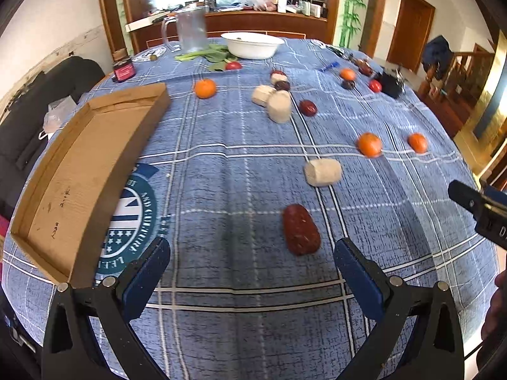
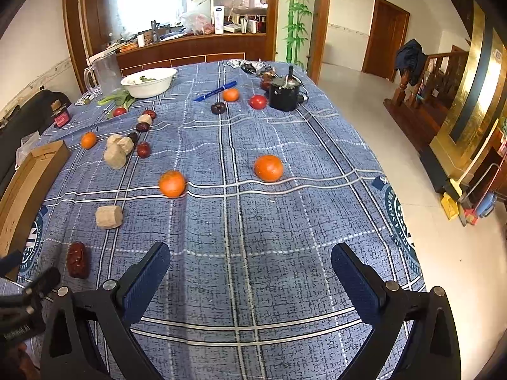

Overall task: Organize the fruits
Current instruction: 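Close the left gripper on the red date while the right gripper grasps an orange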

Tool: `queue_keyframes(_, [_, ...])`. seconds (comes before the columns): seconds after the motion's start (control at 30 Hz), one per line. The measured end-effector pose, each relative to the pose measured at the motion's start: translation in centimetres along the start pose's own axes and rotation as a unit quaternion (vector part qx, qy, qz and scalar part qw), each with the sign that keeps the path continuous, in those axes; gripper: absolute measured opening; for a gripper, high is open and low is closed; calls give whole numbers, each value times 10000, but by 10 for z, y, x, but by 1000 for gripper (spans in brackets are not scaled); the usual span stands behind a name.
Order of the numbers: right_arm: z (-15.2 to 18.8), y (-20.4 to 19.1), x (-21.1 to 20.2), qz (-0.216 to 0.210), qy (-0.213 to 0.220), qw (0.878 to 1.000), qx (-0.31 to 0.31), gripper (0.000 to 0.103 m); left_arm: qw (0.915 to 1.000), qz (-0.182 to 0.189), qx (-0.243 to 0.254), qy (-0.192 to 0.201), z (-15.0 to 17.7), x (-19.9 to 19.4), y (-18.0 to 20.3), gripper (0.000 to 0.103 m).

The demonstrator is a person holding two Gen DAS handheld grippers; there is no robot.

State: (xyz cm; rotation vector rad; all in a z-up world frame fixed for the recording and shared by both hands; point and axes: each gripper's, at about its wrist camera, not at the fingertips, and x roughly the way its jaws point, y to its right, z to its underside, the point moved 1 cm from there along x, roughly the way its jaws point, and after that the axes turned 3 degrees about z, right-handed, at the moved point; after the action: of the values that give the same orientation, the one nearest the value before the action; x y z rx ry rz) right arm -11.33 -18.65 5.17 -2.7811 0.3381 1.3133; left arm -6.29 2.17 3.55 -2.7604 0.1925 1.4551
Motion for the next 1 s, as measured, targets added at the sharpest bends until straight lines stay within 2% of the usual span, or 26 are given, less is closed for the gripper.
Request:
queue_keyframes(0.17, [4,6,3,-18,-51,10000,-16,102,9995,150,-177,-235,0,13,4,103])
queue_keyframes(0.57, [6,29,9,45,-120,9999,53,102,9978,242,-430,-446,-5,34,16,102])
queue_keyframes(0.67, [6,33,11,53,-131,9999,60,102,9970,258,-548,-471,-7,38,14,90])
queue_keyframes(0.7, [6,34,11,53,-131,9999,62,102,9964,284,-603,-521,-6,40,12,80])
queue_keyframes(0.87, [5,39,16,39,-136,9999,86,102,9964,278,-638,-493,-7,40,12,68])
queue_keyframes(0.93, [1,43,19,-9,-140,9999,87,102,9967,276,-593,-475,-7,40,13,57])
queue_keyframes(1.0, [-7,47,24,-67,-86,9999,90,102,9970,292,-541,-470,-7,39,14,54])
